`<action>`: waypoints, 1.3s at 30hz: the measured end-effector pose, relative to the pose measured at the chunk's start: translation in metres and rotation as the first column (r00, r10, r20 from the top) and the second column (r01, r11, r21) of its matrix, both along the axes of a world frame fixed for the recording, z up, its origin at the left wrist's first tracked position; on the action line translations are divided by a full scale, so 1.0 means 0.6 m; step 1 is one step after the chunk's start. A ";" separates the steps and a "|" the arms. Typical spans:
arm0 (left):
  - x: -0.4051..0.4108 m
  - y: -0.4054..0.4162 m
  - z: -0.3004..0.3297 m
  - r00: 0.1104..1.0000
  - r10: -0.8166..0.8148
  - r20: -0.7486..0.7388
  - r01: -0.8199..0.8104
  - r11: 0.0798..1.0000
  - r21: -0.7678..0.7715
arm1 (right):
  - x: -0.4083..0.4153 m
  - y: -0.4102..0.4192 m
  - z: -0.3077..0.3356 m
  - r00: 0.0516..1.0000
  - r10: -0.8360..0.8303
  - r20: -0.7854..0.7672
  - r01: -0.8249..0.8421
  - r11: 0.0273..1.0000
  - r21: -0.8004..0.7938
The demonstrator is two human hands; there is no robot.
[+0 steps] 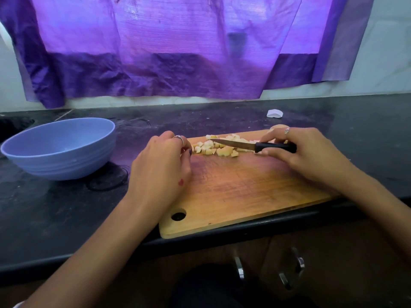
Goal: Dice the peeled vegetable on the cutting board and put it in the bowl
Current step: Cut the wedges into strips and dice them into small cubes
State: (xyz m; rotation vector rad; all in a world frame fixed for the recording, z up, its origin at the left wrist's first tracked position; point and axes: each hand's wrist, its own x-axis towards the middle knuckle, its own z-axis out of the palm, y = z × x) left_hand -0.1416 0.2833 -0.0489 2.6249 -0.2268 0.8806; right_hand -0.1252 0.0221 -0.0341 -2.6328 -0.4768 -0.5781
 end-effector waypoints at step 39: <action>0.173 -0.246 0.078 0.770 -0.596 -0.226 0.460 0.273 0.845 | -0.009 -0.055 -0.025 0.999 -0.031 -0.045 0.052 0.337 0.940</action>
